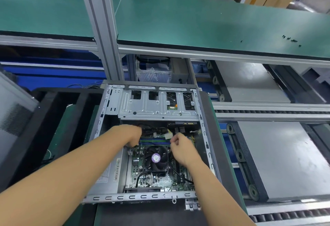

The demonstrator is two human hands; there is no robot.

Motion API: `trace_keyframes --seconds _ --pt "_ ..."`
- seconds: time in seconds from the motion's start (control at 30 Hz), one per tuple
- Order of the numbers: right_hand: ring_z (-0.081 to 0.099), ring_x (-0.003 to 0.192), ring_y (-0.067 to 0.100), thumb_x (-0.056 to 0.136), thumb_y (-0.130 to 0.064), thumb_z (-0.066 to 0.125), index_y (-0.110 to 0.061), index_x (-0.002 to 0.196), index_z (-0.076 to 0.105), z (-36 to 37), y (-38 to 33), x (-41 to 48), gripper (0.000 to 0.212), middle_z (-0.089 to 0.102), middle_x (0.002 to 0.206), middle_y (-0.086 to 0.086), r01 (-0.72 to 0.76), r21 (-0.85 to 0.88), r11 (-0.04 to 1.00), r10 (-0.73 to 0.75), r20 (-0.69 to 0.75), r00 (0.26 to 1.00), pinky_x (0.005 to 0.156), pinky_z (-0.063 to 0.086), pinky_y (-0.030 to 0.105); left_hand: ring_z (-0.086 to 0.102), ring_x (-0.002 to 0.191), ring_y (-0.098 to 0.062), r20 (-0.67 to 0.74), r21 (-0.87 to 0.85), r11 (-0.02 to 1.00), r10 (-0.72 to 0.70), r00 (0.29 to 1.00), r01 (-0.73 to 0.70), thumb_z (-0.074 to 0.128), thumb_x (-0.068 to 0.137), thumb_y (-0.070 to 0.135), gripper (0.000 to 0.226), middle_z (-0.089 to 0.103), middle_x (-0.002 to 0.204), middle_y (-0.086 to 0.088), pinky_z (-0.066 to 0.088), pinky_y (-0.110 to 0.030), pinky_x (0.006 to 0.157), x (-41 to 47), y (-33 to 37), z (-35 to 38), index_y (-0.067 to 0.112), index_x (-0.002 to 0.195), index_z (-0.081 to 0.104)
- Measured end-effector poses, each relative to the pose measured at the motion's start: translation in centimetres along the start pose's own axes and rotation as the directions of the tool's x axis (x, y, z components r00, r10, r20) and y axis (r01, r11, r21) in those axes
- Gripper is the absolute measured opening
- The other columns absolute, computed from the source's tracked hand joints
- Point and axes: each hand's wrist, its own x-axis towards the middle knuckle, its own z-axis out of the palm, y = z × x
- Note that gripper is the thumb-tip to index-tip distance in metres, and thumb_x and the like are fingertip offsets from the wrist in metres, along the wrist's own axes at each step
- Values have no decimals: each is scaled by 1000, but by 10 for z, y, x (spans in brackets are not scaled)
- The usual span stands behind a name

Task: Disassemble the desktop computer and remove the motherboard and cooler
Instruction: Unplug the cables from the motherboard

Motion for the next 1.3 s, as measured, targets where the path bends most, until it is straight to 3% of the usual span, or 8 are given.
trace_keyframes --seconds 0.2,0.43,0.7,0.8,0.9,1.0,1.2,1.3 --pt "57 107 23 99 -21 48 -15 143 37 10 -17 2 46 36 143 7 132 -132 982 -135 -12 991 89 45 30 60 114 -26 -13 -250 968 28 1000 -30 46 101 30 37 63 125 -12 46 -36 96 -7 -20 3 6 124 62" --pt "28 138 39 102 -29 46 -8 147 34 16 -21 17 52 23 150 20 -48 -215 976 47 -8 999 112 31 43 58 112 -27 -42 -462 887 -25 999 3 48 95 17 31 62 122 -12 43 -38 97 -11 -27 6 2 116 65" --pt "46 125 35 90 -24 64 -18 90 56 9 -11 20 10 48 131 12 -111 76 991 110 11 994 105 42 45 42 67 -20 -45 -595 803 -79 996 37 53 87 14 8 51 78 -7 33 -29 62 -13 -25 5 8 92 55" --pt "48 108 29 86 -20 61 -18 80 48 8 -13 15 15 44 113 5 -29 106 994 31 -14 999 88 44 37 51 81 -19 -9 -603 793 -108 994 81 57 84 18 34 56 97 -9 42 -31 70 -13 -27 5 8 115 50" --pt "40 63 17 83 -16 56 -21 75 39 6 -11 10 19 47 78 -1 34 112 993 -39 43 998 52 32 26 46 79 -23 22 -559 827 -60 998 62 49 84 11 10 53 94 -9 40 -32 69 -7 -25 6 10 92 55" --pt "38 57 16 83 -15 51 -20 77 44 4 -11 8 11 52 65 -5 3 154 988 -20 105 994 54 29 28 45 77 -21 41 -559 826 -62 997 74 42 89 9 12 51 94 -10 38 -32 69 -6 -24 5 10 83 53" --pt "44 59 15 84 -31 40 -21 68 55 -2 -11 3 24 54 65 -4 -16 107 994 17 -15 1000 57 31 31 50 126 -35 75 -603 793 -54 996 88 42 98 15 32 48 141 -24 41 -40 98 -4 -28 -2 3 122 59" --pt "36 55 19 91 -38 39 -19 68 47 -2 -6 3 30 43 61 -2 -41 -42 998 40 -17 999 56 28 30 59 83 -21 101 -576 814 -19 995 74 40 99 18 34 64 103 -12 44 -33 74 -1 -26 -1 1 122 58"
